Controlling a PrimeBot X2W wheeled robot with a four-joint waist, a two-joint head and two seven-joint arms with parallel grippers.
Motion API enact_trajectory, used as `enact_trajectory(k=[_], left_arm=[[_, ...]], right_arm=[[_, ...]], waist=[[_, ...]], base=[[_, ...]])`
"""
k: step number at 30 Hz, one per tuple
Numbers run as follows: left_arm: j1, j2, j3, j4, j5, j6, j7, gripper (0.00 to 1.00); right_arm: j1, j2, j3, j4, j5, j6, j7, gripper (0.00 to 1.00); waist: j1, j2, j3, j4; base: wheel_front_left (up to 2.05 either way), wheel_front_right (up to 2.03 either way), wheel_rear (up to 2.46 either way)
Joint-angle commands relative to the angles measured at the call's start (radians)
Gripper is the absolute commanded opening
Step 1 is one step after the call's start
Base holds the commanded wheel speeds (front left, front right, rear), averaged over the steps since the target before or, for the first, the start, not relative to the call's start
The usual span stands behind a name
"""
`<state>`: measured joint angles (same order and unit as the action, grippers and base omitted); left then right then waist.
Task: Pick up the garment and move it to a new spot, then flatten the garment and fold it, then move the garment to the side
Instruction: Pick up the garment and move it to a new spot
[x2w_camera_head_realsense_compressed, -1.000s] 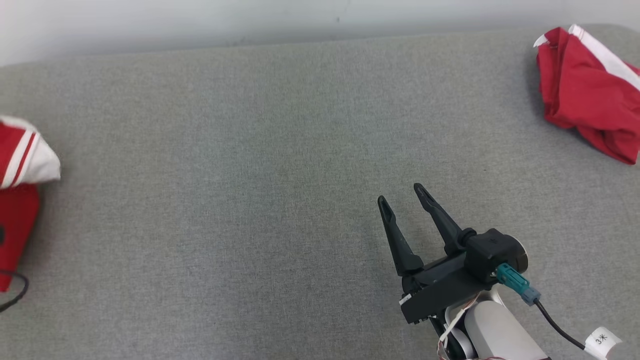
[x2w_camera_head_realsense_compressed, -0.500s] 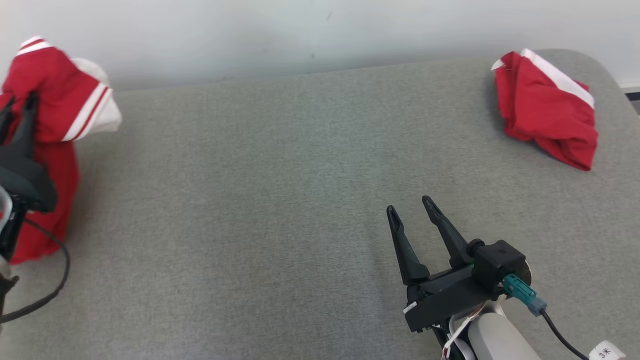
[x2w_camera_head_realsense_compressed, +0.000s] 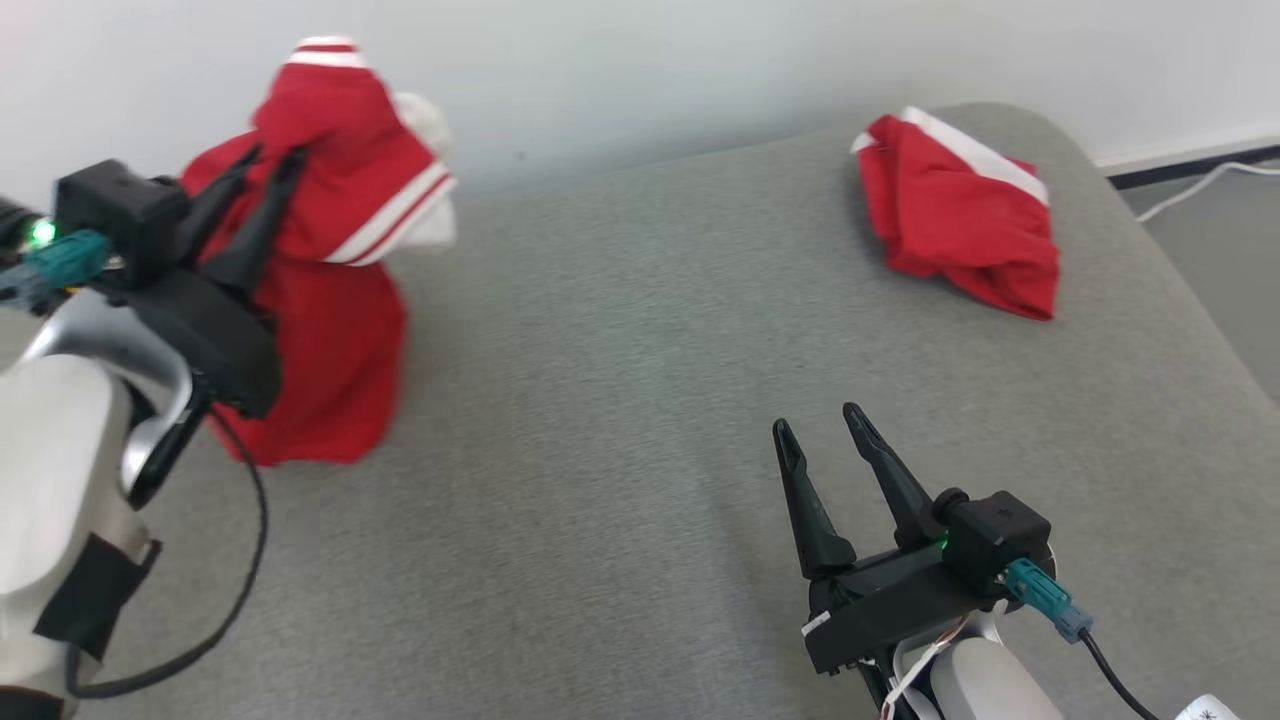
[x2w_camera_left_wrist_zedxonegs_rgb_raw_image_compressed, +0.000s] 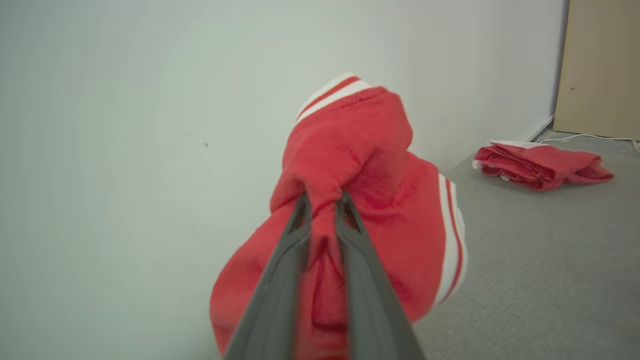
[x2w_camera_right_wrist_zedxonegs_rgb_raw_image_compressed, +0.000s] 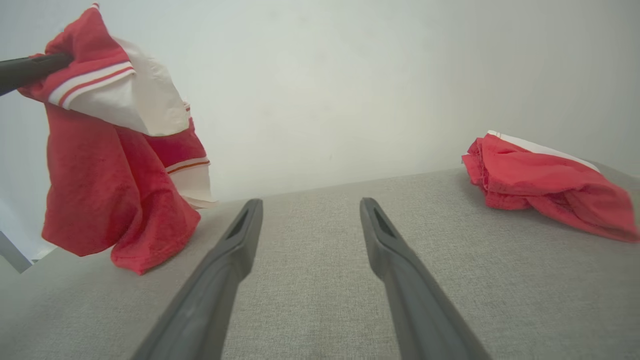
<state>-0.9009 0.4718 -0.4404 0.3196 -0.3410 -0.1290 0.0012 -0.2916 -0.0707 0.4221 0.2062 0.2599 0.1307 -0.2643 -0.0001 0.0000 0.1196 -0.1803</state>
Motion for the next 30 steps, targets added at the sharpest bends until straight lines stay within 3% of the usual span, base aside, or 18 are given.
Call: enact_trajectory(k=[1, 14, 20, 30], left_arm=[[0.015, -0.005, -0.011, -0.051, -0.009, 0.006, 0.018, 0.00], [0.028, -0.072, -0.081, -0.285, -0.010, 0.027, 0.089, 0.00], [0.136, -0.098, -0.081, -0.332, -0.045, 0.077, 0.067, 0.00], [0.377, -0.058, -0.002, -0.271, -0.107, 0.169, -0.040, 0.00]], right_arm=[[0.015, 0.006, 0.000, -0.002, 0.007, 0.000, -0.002, 1.00], [0.029, 0.015, -0.010, -0.002, 0.011, 0.000, -0.002, 1.00], [0.035, 0.018, -0.020, -0.005, 0.012, 0.000, -0.002, 1.00], [0.030, 0.019, -0.030, 0.003, 0.004, 0.000, -0.002, 1.00]], waist=[[0.0001, 0.0000, -0.014, -0.047], [0.0001, 0.0000, -0.024, -0.092], [0.0001, 0.0000, -0.008, -0.079], [0.0001, 0.0000, 0.015, -0.036]], base=[[0.00, 0.00, 0.00], [0.00, 0.00, 0.00], [0.00, 0.00, 0.00], [0.00, 0.00, 0.00]])
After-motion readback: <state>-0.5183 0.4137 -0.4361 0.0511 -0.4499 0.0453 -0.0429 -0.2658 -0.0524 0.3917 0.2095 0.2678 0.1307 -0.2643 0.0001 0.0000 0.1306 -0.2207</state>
